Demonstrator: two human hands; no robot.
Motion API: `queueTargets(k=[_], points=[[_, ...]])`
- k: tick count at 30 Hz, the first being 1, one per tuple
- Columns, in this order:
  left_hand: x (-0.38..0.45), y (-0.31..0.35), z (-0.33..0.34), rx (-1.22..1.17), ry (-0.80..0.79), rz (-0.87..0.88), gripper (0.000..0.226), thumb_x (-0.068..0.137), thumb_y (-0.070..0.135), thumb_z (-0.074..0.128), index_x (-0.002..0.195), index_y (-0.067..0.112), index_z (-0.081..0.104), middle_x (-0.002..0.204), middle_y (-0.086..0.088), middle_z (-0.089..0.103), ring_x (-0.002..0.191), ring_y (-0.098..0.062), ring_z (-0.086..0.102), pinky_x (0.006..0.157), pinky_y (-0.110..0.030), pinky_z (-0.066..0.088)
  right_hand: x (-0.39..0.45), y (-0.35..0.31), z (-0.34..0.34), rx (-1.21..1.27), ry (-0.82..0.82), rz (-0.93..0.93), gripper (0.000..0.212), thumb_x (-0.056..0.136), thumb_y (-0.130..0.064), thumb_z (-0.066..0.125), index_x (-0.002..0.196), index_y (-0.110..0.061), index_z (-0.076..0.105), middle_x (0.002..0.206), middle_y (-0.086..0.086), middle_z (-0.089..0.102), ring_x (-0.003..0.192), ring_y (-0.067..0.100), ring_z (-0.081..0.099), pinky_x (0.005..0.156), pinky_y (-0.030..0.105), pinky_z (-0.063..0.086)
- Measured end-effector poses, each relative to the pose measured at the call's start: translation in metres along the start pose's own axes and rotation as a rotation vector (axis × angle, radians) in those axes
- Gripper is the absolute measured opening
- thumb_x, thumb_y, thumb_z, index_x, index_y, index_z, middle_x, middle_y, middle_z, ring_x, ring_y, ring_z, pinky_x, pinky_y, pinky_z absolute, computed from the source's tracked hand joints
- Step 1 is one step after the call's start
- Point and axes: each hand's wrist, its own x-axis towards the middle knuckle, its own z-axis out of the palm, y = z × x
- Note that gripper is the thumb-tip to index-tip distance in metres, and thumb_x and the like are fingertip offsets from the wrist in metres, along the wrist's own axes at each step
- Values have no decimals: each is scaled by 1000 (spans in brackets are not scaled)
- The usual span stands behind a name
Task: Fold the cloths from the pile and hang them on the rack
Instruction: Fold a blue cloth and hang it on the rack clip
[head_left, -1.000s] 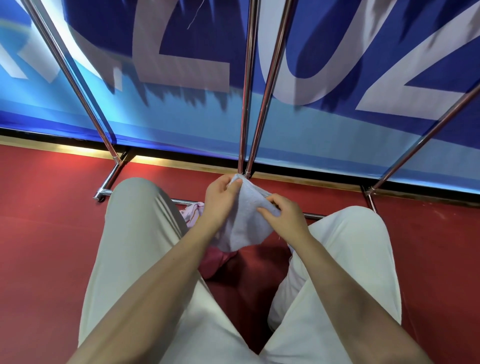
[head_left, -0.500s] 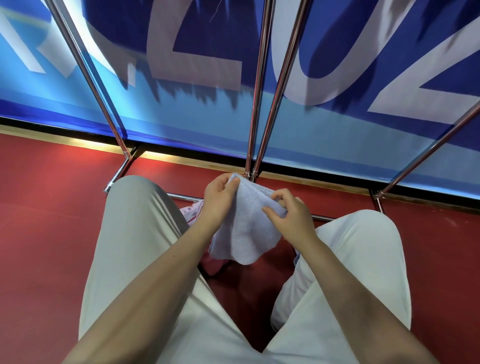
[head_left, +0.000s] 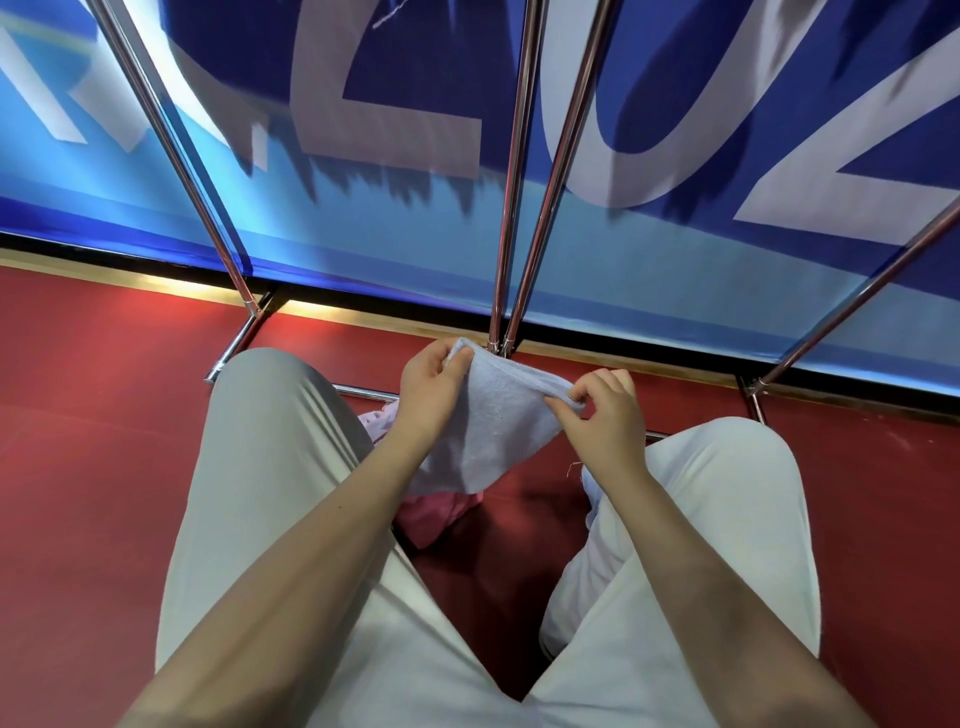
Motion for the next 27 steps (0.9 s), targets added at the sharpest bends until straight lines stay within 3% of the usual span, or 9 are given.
queueTargets(k=[4, 9, 12, 18, 20, 24, 27], points=[[3, 1, -2, -28, 22, -17, 19, 95, 15, 54, 81, 13, 67, 65, 13, 56, 59, 6, 48, 60, -11, 39, 0, -4, 0, 131, 13, 14, 20, 76, -20, 79, 71, -14, 60, 79, -8, 57, 76, 11, 52, 60, 23, 41], [5, -2, -5, -70, 31, -53, 20, 95, 19, 55, 89, 6, 69, 79, -1, 62, 75, -9, 53, 71, -24, 42, 0, -9, -5, 137, 13, 0, 16, 78, -18, 76, 75, -14, 61, 74, -18, 49, 77, 14, 50, 61, 24, 40], [3, 0, -3, -60, 23, -43, 19, 95, 18, 55, 90, 9, 70, 82, 0, 65, 77, -8, 56, 72, -22, 43, 1, -7, -4, 100, 34, -26, 16, 79, -15, 75, 74, -15, 60, 73, -20, 49, 78, 15, 49, 62, 22, 39], [-3, 7, 0, -38, -20, -16, 18, 96, 17, 54, 86, 16, 69, 77, 7, 64, 73, -4, 55, 69, -17, 43, 3, 0, 0, 101, 14, 125, 14, 81, -16, 71, 76, -18, 57, 75, -12, 53, 68, 9, 50, 57, 23, 39], [-4, 7, 0, -33, -33, 7, 19, 96, 17, 54, 87, 11, 69, 78, 4, 64, 74, -6, 55, 70, -19, 43, 5, 2, 1, 155, 0, 190, 13, 82, -9, 67, 79, -17, 56, 71, -11, 47, 63, 8, 46, 56, 20, 36], [-4, 8, -3, -60, -33, 38, 19, 96, 16, 54, 91, 3, 68, 79, 0, 62, 75, -7, 53, 72, -20, 42, 9, 10, 2, 285, -70, 333, 10, 84, -5, 64, 87, -14, 60, 59, -4, 42, 54, 9, 40, 59, 26, 36], [-6, 10, -4, -35, -78, 62, 17, 96, 15, 54, 92, 7, 69, 81, 7, 65, 75, -2, 56, 71, -15, 42, 10, 11, 5, 353, -133, 342, 18, 81, -9, 71, 94, -17, 62, 71, -4, 49, 62, 8, 45, 66, 25, 39]])
